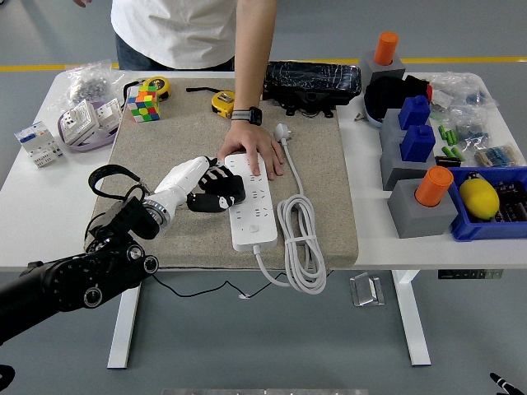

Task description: Put the plug near the board,insert it into the board,press the button,pull the plug out

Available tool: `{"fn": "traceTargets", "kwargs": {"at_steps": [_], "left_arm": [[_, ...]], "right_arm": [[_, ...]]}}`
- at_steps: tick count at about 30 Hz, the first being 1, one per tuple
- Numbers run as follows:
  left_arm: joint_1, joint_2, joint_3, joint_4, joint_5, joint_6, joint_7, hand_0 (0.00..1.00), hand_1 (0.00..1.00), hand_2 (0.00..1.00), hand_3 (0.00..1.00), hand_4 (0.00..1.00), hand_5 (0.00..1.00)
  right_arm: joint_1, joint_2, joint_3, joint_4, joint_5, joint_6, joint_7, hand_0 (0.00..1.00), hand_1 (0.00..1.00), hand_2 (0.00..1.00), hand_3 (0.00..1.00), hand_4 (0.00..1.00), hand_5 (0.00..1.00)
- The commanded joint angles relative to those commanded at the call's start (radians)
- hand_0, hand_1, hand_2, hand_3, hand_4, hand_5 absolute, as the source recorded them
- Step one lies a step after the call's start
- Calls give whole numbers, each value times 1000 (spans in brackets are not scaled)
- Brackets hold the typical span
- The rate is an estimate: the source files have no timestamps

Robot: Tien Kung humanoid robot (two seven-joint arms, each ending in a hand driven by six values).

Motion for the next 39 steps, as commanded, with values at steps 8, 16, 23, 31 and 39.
{"fn": "traceTargets", "kwargs": {"at_steps": [8,16,23,31,39], "left_arm": [[9,7,-25,-9,-14,52,-97,323,343,423,506,620,74],[43,34,-100,-3,-18,80,-166,317,335,414,497,601,47],[60,70,-110,79,-30,89,-181,334,358,431,517,611,51],[64,69,-95,132,-56,88,-180,401,443,521,557,644,72],[73,68,-89,135,-27,85,-159,558,547,578,624,942,160]], "right_arm": [[-1,0,3,-1,-1,0,0,626,668,637,571,977,582],[-1,1,4,1,-3,0,1,626,668,638,571,977,581],[-2,2,2,0,-3,0,0,624,668,638,571,977,581],[-1,3,5,3,-5,0,0,624,668,638,571,977,581],[-3,3,6,4,-5,1,0,624,668,638,571,977,582]]}}
